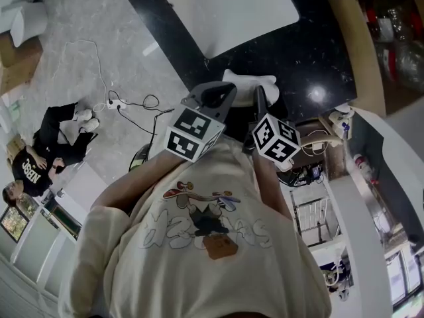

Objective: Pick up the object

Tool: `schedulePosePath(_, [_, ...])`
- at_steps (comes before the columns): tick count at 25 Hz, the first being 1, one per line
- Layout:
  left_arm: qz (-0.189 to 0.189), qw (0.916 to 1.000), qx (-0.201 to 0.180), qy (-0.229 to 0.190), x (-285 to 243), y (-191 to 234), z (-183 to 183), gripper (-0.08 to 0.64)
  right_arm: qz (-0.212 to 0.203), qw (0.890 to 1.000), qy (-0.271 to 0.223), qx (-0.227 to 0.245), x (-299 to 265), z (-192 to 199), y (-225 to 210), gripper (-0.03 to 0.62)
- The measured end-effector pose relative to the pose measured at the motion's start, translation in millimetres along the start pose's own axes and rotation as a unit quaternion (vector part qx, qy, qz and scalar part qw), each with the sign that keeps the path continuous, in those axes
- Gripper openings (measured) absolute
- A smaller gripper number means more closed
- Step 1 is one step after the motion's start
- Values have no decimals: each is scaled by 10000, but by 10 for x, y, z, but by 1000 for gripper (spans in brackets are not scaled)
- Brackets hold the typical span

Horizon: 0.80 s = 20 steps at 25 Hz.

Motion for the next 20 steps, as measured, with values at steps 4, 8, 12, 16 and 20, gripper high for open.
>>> schedulePosePath(4, [19,10000,2,6,7,0,8,14,20,10000,15,72,10,9,3,255])
schedulePosePath(8, [1,10000,-56,12,10,7,6,14,53,10000,36,28,11,11,10,255])
schedulePosePath(12, [-69,9996,-271,-82,40,32,-4,14,136,9998,16,-110,29,35,1,255])
schedulePosePath(16, [-25,9998,-174,-125,92,47,-26,14,233,9994,-141,-226,93,-6,-35,255])
schedulePosePath(20, [39,9997,-229,-107,138,9,14,14,350,9989,-158,-273,173,26,-78,253])
Point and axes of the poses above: the fingertips, and each gripper's own axes: x backward along the fingers, y to its left, z out of its underside, the point moved 3 cm from there along x, backward along the fingers, and after that the axes turned 9 degrees about x, right-handed, at the moved point
